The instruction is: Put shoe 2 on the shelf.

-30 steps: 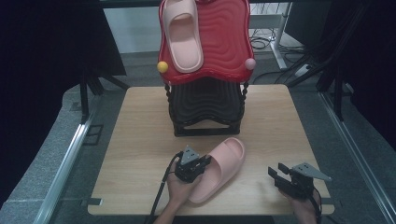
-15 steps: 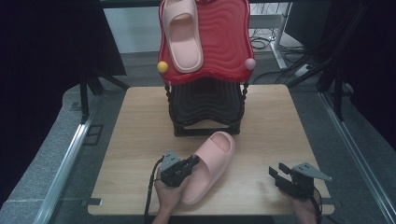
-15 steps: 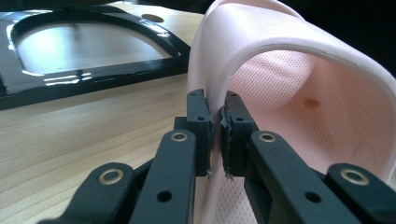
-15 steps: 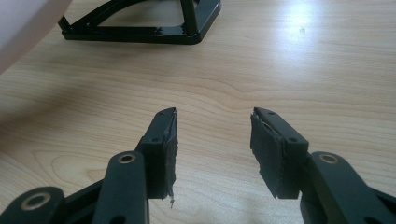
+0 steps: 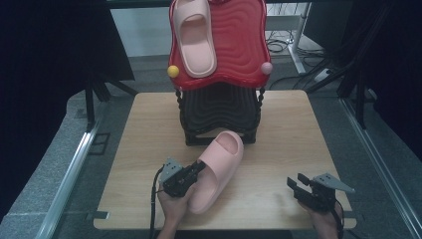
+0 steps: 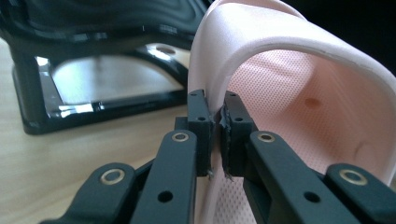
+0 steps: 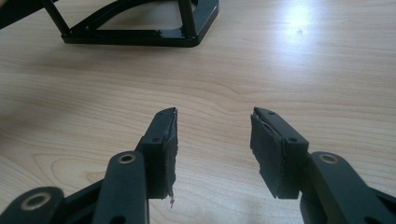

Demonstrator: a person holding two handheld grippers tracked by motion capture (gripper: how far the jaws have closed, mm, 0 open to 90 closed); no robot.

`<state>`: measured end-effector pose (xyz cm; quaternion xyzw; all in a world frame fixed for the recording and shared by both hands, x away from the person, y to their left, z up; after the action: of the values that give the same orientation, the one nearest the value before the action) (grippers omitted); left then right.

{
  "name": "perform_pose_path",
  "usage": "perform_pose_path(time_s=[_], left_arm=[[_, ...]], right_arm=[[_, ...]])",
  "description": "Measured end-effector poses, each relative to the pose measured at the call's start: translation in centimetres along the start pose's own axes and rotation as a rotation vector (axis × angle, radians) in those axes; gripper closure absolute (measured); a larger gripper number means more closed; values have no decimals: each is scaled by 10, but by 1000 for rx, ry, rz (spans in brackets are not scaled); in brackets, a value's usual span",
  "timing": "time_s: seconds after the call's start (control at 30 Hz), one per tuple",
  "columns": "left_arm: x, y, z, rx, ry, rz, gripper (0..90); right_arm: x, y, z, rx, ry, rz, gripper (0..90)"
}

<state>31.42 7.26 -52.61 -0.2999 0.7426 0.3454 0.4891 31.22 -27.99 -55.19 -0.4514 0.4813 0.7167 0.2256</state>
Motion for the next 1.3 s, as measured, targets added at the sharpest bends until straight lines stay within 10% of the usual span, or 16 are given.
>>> perform_pose_path(time_s=[1.3], left_arm=[[-112,7,-29,49,-54,-203,843]], right_arm=[[17,-16,-13,7,-37,77,489]])
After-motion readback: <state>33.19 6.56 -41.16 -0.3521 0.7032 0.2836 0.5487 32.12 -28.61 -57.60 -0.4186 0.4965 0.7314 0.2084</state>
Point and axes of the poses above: each handheld gripper's, and its own axes: y roughly backward along the jaws, x roughly out of its underside, z roughly to its left, the point moved 7 cm from there along -y, roughly forward along the jaws, and after that the axes turned 2 degrees about -x, right-handed, at the moved point
